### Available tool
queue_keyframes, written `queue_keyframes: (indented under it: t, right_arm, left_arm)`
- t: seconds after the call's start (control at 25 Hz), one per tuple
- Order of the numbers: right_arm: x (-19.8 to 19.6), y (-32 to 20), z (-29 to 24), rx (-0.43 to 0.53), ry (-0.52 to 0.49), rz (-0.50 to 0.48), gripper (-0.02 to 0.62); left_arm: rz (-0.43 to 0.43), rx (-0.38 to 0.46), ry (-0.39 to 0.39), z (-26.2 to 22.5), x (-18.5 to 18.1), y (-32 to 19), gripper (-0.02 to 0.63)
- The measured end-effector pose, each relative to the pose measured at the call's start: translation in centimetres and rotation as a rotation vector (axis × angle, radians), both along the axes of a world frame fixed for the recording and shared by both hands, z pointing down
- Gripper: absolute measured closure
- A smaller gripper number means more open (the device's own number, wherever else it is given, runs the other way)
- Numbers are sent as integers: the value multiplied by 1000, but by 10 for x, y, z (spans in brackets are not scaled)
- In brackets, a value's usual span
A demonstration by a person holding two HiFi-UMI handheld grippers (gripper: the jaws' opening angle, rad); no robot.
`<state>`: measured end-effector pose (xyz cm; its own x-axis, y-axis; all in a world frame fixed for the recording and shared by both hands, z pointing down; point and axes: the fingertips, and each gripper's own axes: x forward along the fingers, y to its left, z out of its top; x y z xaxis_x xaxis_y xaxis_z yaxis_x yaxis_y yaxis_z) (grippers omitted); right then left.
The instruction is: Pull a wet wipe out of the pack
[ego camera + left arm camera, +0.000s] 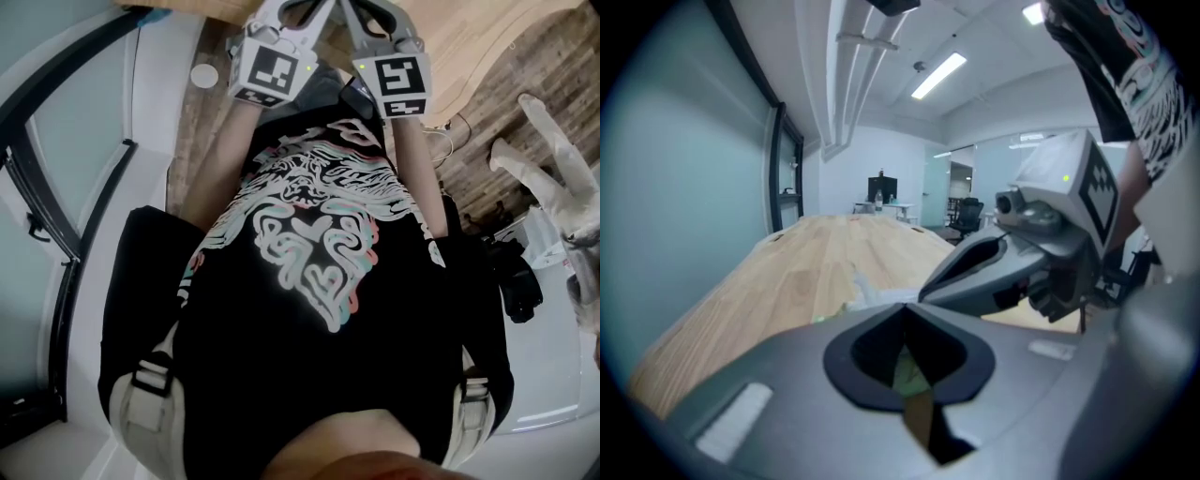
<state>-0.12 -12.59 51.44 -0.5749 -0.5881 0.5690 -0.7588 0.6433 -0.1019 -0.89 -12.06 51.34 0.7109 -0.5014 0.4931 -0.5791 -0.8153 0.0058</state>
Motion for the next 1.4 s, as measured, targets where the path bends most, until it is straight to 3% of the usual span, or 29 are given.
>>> queue_keyframes:
  t: [0.16, 1.4]
  right_arm:
    - [-1, 2, -2, 3, 0, 0, 589]
    - [1, 8, -22, 30, -7, 7, 591]
  left_arm:
    - [0, -36, -3, 2, -1, -1, 618]
    - [-5, -9, -34, -1, -2, 1, 618]
